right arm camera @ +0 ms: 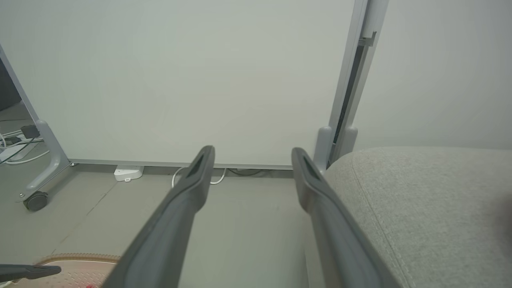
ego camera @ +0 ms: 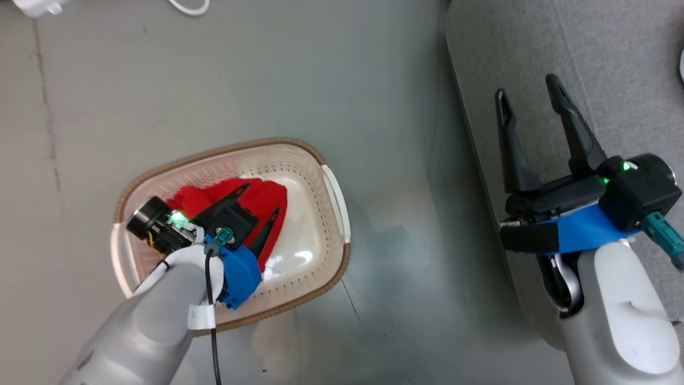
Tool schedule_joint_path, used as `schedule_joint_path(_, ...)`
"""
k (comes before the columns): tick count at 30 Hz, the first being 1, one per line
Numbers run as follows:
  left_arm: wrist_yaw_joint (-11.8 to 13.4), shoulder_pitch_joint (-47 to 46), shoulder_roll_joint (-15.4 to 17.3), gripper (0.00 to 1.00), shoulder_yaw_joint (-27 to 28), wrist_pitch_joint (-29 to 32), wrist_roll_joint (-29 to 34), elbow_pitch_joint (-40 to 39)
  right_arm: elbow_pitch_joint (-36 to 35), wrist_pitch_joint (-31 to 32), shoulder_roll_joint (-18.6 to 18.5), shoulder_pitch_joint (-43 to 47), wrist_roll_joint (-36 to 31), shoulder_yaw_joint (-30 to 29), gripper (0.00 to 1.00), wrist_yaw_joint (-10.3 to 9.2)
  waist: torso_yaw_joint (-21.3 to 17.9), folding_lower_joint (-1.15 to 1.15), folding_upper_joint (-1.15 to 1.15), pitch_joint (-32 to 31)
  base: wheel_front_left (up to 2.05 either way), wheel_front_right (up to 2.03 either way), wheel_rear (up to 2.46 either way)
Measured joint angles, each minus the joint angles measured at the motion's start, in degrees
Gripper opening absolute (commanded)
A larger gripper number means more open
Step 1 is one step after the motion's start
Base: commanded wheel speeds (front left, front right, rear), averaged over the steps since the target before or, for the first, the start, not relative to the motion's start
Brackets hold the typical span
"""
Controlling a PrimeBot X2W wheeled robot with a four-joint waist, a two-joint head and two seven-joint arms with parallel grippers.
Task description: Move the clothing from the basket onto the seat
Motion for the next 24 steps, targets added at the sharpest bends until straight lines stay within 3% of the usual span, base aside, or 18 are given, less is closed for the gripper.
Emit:
schedule_joint_path(13,0.00,-9.82,0.74,1.00,-14.85,1.41,-4.79,13.85,-3.03,0.00,0.18,-5.33,-0.14,0.20,1.00,0.00,-3.11,0.00,0.00,12.50,0.00,0.00,0.00)
schedule_joint_path(24,0.00,-14.87,3.27,1.00,-21.41,7.37,-7.97,19.36,-6.13,0.00,0.58,-7.30,-0.16,0.07,1.00,0.00,-5.24,-0.01,0.00,20.38,0.00,0.00,0.00)
